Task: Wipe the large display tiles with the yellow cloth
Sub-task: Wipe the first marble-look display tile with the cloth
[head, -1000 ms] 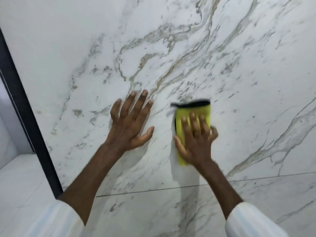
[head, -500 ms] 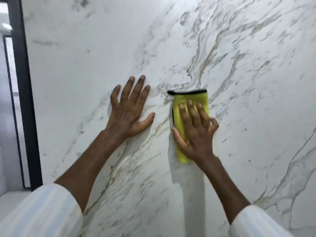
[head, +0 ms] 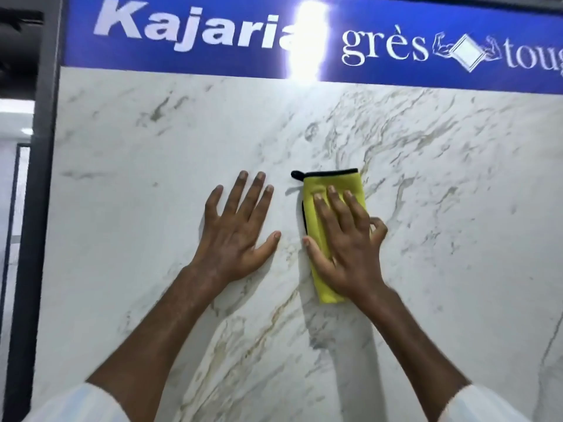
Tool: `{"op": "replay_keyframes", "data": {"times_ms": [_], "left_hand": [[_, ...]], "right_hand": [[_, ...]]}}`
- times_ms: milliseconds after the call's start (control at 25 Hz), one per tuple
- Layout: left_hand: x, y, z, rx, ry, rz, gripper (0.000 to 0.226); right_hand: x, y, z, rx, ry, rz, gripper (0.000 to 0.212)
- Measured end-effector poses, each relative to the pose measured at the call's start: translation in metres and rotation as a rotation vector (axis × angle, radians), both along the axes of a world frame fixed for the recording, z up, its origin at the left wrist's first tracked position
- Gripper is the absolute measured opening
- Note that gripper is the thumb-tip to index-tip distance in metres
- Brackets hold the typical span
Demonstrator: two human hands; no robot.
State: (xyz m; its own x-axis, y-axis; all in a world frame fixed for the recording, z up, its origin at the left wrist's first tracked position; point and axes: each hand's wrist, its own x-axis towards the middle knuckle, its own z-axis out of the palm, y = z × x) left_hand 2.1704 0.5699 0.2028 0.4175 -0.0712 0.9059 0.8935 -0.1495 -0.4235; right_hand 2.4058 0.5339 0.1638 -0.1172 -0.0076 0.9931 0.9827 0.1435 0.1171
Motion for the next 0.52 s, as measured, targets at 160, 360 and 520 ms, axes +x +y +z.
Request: {"op": "replay_keyframes", "data": {"times_ms": [160,360,520], "left_hand": [[0.008,-0.002,-0.004,-0.044,-0.032,-0.060,0.081],[0.010,-0.005,-0.012,-0.066,-0.029,-0.064,0.082],[0.037,-0.014,-0.020,-0.067,0.033,-0.124,0.076]], "right_hand": [[-0.004,0.003,0.120,-0.037,0.001,0.021,0.073],[0.036,-0.001,0.222,-0.094,0.095,0.060,0.072],[0.062,-0.002,0.144,-0.030,0.122,0.039,0.072]]}}
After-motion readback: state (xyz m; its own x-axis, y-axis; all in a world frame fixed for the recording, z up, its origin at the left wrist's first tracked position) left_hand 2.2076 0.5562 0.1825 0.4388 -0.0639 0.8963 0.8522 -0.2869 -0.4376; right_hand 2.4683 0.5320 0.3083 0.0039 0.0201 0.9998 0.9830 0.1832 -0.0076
